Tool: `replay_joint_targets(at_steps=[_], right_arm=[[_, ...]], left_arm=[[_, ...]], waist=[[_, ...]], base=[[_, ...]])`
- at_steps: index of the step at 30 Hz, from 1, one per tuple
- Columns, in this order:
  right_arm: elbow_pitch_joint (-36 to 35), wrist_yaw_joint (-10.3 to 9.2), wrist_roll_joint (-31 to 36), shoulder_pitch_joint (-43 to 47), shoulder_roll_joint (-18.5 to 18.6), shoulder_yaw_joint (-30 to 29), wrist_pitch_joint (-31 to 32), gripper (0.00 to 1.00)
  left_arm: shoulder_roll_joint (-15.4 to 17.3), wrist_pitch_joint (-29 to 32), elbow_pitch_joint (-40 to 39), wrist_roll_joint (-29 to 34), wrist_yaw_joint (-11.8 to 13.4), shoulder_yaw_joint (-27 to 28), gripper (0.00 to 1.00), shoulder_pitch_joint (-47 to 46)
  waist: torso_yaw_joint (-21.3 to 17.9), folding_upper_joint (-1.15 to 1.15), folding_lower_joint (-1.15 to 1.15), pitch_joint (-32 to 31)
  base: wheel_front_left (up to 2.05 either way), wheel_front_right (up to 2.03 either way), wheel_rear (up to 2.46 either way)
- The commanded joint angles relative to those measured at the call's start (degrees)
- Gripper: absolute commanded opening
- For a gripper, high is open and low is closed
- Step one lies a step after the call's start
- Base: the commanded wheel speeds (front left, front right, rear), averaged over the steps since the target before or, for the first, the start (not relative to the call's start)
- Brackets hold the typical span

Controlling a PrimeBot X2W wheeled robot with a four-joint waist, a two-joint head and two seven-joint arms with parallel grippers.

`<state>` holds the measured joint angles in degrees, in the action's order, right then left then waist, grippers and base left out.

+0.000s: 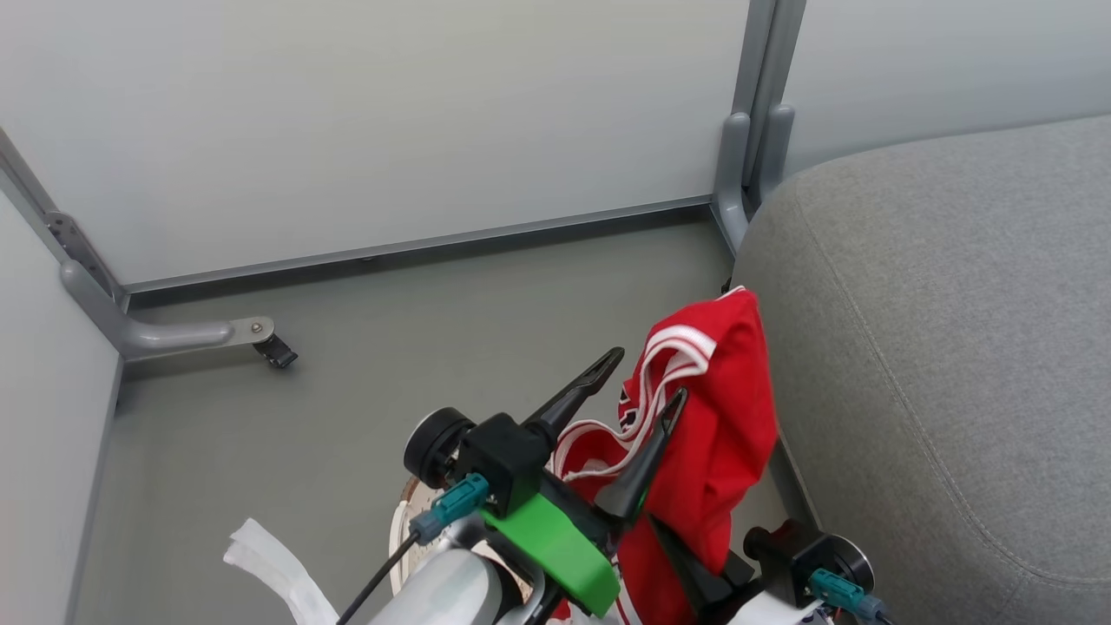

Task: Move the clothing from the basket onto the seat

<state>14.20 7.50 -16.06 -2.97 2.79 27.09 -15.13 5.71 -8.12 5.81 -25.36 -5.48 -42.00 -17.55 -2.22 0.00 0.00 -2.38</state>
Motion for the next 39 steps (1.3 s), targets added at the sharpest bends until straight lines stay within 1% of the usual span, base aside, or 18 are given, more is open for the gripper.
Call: replay_joint_targets(at_steps=[1,9,15,20,23,28,33,39], right_arm=[[-0.2,-0.02,0.35,0.41,0.19,-0.16,-0.03,0.0],[-0.29,-0.02,0.55,0.01,0.19,-0.39,-0.04,0.0],[-0.78,-0.02,0.52,-0.61,0.2,-0.66,-0.04,0.0],[-2.89,-0.02,2.13,-1.42,0.19,-2.27,-0.04,0.0],[-5.17,-0.02,3.13,-1.62,0.2,-4.3,-0.03,0.0],[-8.88,-0.02,5.09,-1.91,0.19,-8.16,-0.04,0.0],[-13.28,-0.02,6.2,-2.49,0.17,-11.17,-0.04,0.0],[-17.89,-0.02,6.24,-1.73,0.15,-13.77,-0.04,0.0]], left_arm=[[0.4,-0.15,0.17,-0.23,0.32,0.22,1.0,-0.02],[0.95,-0.1,0.78,-0.18,0.72,0.2,1.0,-0.57],[1.96,-1.76,1.53,1.21,2.27,0.65,1.0,0.06],[3.37,-4.12,2.05,3.01,4.06,1.6,1.0,1.39],[4.46,-5.54,2.24,3.84,5.32,2.6,1.0,2.2],[6.1,-6.76,1.83,5.79,6.35,4.36,1.0,3.54],[7.9,-7.09,-0.51,7.23,6.24,6.79,1.0,4.86],[9.97,-7.08,-2.68,10.34,5.2,8.56,1.0,5.74]], waist=[[-0.02,0.0,0.0,0.08],[-0.31,0.0,0.0,0.57],[-1.05,0.0,0.0,0.98],[-2.75,0.0,0.0,2.11],[-4.51,0.0,0.0,3.19],[-8.26,0.0,0.0,5.8],[-13.07,0.0,0.0,10.28],[-18.61,0.0,0.0,15.86]], base=[[0.0,0.0,0.0],[0.0,0.0,0.0],[0.0,0.0,0.0],[0.0,0.0,0.0],[0.0,0.0,0.0],[0.0,0.0,0.0],[0.0,0.0,0.0],[0.0,0.0,0.0]])
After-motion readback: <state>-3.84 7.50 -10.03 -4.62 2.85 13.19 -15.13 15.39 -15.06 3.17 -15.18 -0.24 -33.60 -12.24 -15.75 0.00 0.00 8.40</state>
